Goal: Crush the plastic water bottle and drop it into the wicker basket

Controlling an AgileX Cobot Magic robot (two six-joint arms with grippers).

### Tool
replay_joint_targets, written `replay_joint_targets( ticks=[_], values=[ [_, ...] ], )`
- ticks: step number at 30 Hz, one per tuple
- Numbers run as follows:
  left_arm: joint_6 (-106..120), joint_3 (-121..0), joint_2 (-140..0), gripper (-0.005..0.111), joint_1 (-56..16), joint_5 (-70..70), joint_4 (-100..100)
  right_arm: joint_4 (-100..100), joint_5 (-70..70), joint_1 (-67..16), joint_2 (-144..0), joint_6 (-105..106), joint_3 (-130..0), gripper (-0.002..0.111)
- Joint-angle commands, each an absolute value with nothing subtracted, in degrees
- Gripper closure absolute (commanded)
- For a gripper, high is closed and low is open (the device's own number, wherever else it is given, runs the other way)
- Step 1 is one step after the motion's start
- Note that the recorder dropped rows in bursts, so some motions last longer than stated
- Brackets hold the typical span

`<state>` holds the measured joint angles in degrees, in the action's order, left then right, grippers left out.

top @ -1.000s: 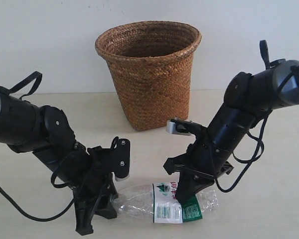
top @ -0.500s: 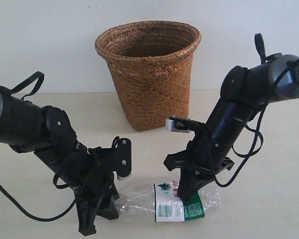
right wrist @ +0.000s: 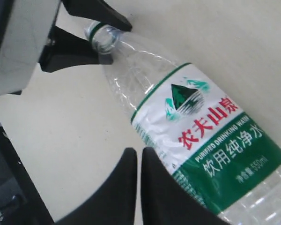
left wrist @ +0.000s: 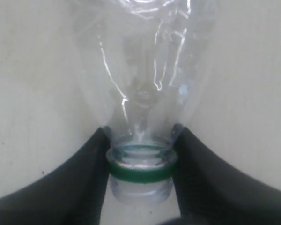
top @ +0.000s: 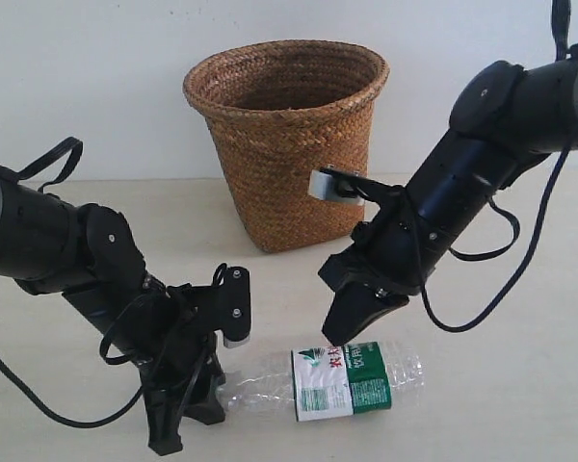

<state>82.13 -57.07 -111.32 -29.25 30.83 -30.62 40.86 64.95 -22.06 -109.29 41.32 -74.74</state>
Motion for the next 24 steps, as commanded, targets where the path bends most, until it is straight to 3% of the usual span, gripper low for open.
replay_joint_targets(
  ticks=[1,7,24],
  values=[
    [81.9,-56.3,-111.4,0.102,-29.2,31.7,-29.6,42.0,62.9,-25.2,-108.7,42.6,-74.4,0.108],
    [81.9,-56.3,-111.4,0.102,-29.2,31.7,-29.6,42.0,58.6,-28.7,-110.0,39.9,-74.4,0.108],
    [81.9,-56.3,-111.4,0.102,-29.2,32.0,-29.6,38.0,55.2,-28.6,-118.1,38.0,-74.4,0.108]
  ],
)
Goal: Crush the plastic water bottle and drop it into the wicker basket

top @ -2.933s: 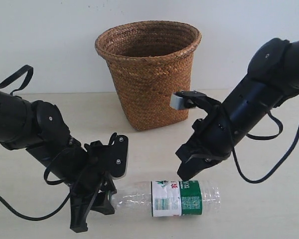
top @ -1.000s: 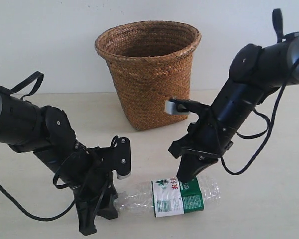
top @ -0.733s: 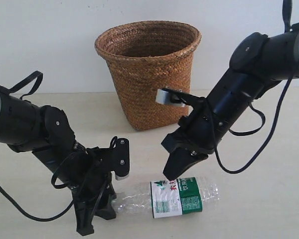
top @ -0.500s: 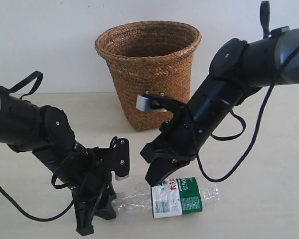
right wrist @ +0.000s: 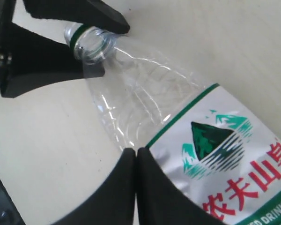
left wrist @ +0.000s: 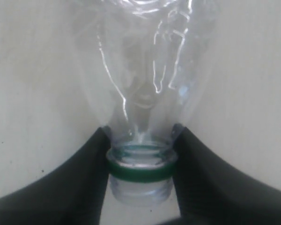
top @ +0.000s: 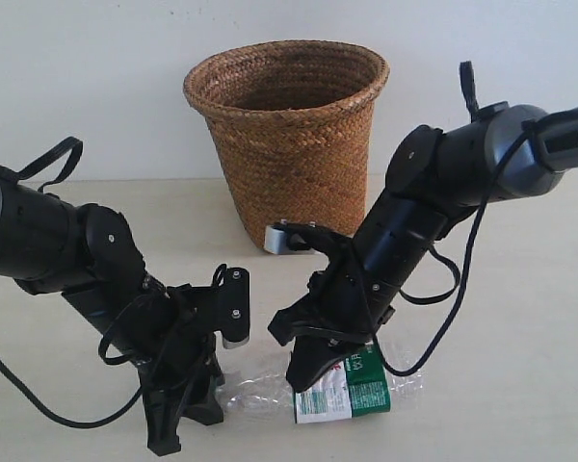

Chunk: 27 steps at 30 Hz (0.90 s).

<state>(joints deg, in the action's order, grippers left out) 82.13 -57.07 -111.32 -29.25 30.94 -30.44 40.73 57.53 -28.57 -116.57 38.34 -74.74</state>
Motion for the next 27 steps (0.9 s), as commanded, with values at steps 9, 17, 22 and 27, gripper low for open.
replay_joint_targets(
  ticks=[9,17,22,27],
  values=[
    [81.9,-56.3,-111.4,0.102,-29.2,32.7,-29.6,37.1,55.1,-28.6,-119.9,37.8,-74.4,0.108],
    [81.9,-56.3,-111.4,0.102,-29.2,33.0,-29.6,33.3,54.2,-28.6,-122.0,35.4,-74.4,0.108],
    [81.9,-56.3,-111.4,0.102,-29.2,33.0,-29.6,27.5,54.0,-28.6,-124.0,30.6,-74.4,0.108],
    [81.9,-56.3,-111.4,0.102,-29.2,33.0,-29.7,23.5,53.9,-28.6,-125.5,27.5,-74.4,0.108]
  ],
)
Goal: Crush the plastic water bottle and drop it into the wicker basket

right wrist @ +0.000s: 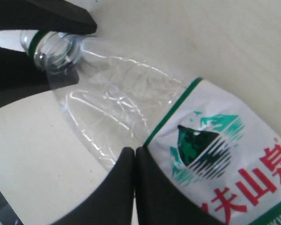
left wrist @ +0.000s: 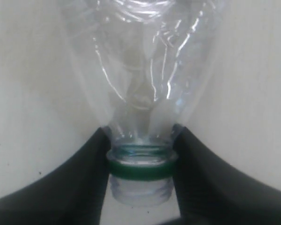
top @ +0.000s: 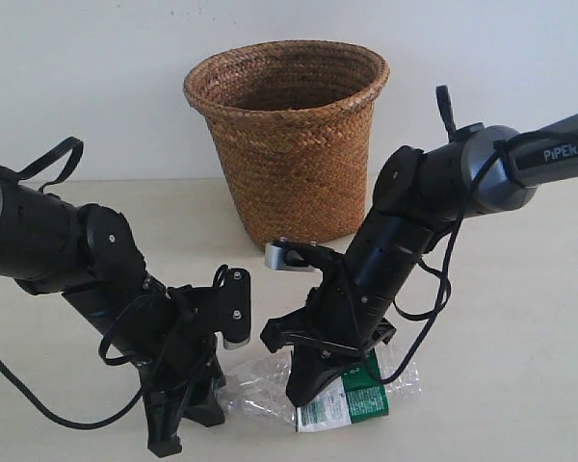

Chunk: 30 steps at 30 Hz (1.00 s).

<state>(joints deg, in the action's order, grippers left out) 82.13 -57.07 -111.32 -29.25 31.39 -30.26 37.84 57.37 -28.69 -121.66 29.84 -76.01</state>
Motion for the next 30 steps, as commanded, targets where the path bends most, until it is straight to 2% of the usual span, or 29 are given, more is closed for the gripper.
replay_joint_targets(
  ticks=[1,30],
  values=[
    [81.9,-56.3,-111.4,0.102,-29.2,33.0,-29.7,22.9,53.9,-28.6,-125.5,27.2,-74.4,0.108],
    [81.0,-56.3,-116.4,0.102,-26.3,35.4,-29.5,11.9,55.9,-28.6,-128.8,18.2,-76.0,0.108]
  ],
)
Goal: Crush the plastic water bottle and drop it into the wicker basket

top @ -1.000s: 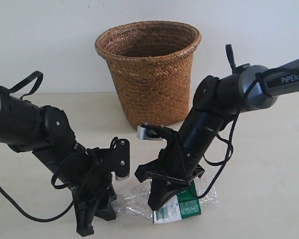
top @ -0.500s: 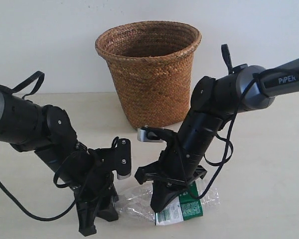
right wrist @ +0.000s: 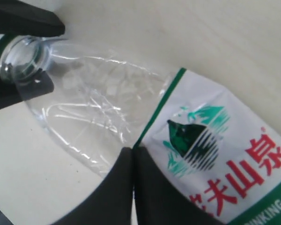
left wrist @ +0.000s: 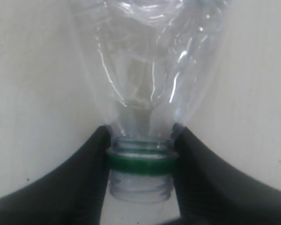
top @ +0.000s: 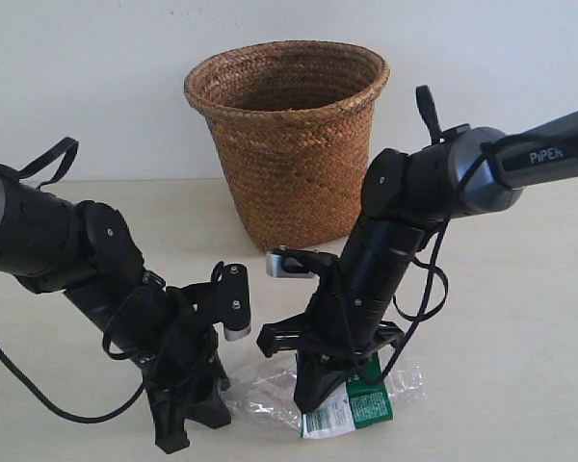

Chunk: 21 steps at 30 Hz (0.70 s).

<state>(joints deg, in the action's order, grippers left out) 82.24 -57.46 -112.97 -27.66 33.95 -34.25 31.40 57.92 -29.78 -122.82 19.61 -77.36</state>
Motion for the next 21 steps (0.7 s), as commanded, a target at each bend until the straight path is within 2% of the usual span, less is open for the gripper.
replay_joint_targets(
  ticks=[1,11,21],
  values=[
    [81.0,-56.3,-116.9,0.102,-26.3,35.4,-29.3,11.6,57.0,-28.6,-129.3,18.0,-76.6,0.108],
    [81.0,-56.3,-115.3,0.102,-26.3,34.5,-28.6,14.8,67.3,-28.6,-126.8,19.8,-82.7,0.108],
    [81.0,-56.3,-114.4,0.102,-26.3,34.2,-28.5,21.5,67.7,-28.6,-111.0,24.9,-82.9,0.108]
  ],
)
